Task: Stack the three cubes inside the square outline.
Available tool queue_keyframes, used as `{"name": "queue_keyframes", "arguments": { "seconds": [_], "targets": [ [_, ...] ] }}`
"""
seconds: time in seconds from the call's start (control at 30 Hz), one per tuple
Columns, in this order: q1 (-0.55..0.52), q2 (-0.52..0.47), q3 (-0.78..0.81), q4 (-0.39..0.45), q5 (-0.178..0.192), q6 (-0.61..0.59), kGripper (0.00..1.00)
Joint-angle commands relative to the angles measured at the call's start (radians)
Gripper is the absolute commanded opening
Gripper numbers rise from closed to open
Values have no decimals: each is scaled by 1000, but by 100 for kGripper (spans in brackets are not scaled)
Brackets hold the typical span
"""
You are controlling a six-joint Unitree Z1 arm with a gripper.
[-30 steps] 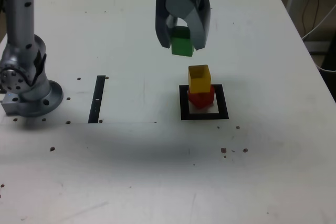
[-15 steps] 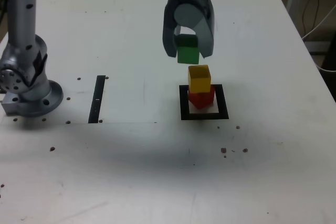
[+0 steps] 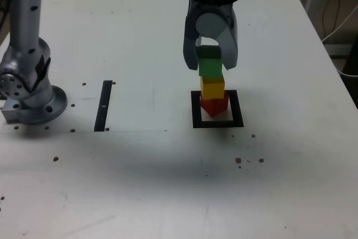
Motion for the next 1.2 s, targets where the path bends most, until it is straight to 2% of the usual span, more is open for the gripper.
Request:
{"name": "queue_keyframes", "arguments": {
  "seconds": [0.0,0.37,0.53,0.87,1.1,1.17],
  "targets": [
    [-2,3,6,-2,-3,-1,20],
    [-1,19,14,-6,-13,0,34],
    [-1,26,13,-12,-20,5,44],
    [9,41,21,-19,-2,19,61],
    [9,39,29,-31,-5,27,71],
    [9,38,28,-35,-6,30,77]
  ]
}}
